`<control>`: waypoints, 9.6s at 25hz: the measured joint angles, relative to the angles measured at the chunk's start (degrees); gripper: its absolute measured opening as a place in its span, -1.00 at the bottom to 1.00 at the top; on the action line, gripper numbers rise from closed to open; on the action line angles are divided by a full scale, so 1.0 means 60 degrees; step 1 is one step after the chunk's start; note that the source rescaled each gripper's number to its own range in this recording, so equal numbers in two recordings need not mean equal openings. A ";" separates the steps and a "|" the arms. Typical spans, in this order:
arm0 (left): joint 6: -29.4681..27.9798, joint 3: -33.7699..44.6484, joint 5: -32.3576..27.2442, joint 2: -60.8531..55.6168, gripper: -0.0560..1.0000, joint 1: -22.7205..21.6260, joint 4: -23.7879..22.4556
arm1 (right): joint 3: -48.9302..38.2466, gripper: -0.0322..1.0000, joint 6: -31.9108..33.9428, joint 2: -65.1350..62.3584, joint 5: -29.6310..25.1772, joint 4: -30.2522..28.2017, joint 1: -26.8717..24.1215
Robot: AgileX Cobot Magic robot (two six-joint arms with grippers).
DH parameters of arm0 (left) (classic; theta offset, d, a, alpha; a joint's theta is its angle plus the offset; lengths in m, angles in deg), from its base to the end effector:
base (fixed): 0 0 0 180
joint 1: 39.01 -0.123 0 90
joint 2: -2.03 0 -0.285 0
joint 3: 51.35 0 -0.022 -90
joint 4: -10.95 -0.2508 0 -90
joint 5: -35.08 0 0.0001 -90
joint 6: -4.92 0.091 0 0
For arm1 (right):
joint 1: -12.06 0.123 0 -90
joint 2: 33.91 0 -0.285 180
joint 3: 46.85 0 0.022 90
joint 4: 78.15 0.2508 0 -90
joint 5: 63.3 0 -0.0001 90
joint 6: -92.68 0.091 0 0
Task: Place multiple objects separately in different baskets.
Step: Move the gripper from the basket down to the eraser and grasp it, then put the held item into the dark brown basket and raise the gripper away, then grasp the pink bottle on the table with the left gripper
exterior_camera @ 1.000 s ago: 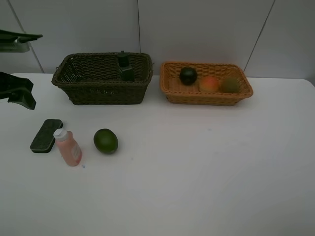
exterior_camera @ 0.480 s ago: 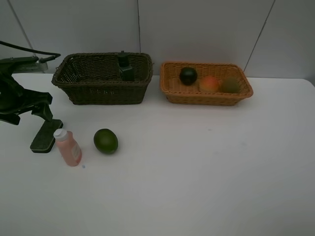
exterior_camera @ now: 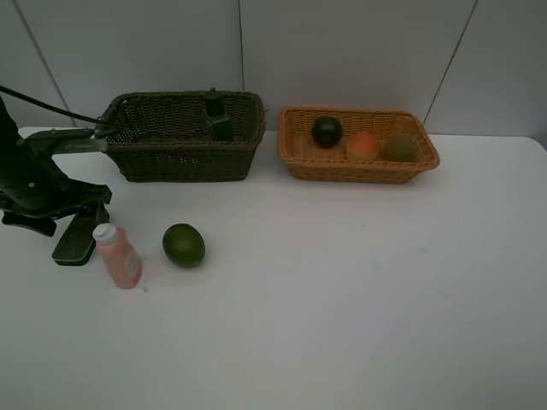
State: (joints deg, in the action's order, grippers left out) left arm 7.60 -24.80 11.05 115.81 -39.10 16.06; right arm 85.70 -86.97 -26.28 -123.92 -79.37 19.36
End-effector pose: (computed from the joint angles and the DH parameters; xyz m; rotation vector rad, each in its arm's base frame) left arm 0.3165 -0.0028 0.1172 -0.0448 2.8669 -0.0586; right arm -0.0072 -0.0026 0.2829 -0.1212 2.0160 0.0594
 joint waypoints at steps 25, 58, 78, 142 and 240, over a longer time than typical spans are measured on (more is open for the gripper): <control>-0.0212 -0.0011 0.0105 0.0746 0.69 0.0006 -0.0049 | 0.0000 1.00 0.0000 0.0000 0.0000 0.0000 0.0000; -0.0254 -0.0123 -0.0613 0.0629 -0.14 0.0006 -0.0078 | 0.0000 1.00 0.0000 0.0000 0.0000 0.0000 0.0000; 0.0021 -0.4053 -0.5045 -0.0670 -0.14 0.0006 0.0801 | 0.0000 1.00 0.0000 0.0000 0.0000 0.0000 0.0000; 0.2268 -0.5384 0.0930 0.1542 1.00 0.0978 0.1515 | 0.0000 1.00 0.0000 0.0000 0.0000 0.0000 0.0000; -0.8595 0.0657 -0.1923 -0.2026 1.00 0.4660 -0.3119 | 0.0000 1.00 0.0000 0.0000 0.0000 0.0000 0.0000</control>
State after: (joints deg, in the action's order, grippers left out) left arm -43.97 -20.86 -0.49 103.65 -11.14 -2.66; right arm 85.70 -86.97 -26.28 -123.92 -79.37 19.36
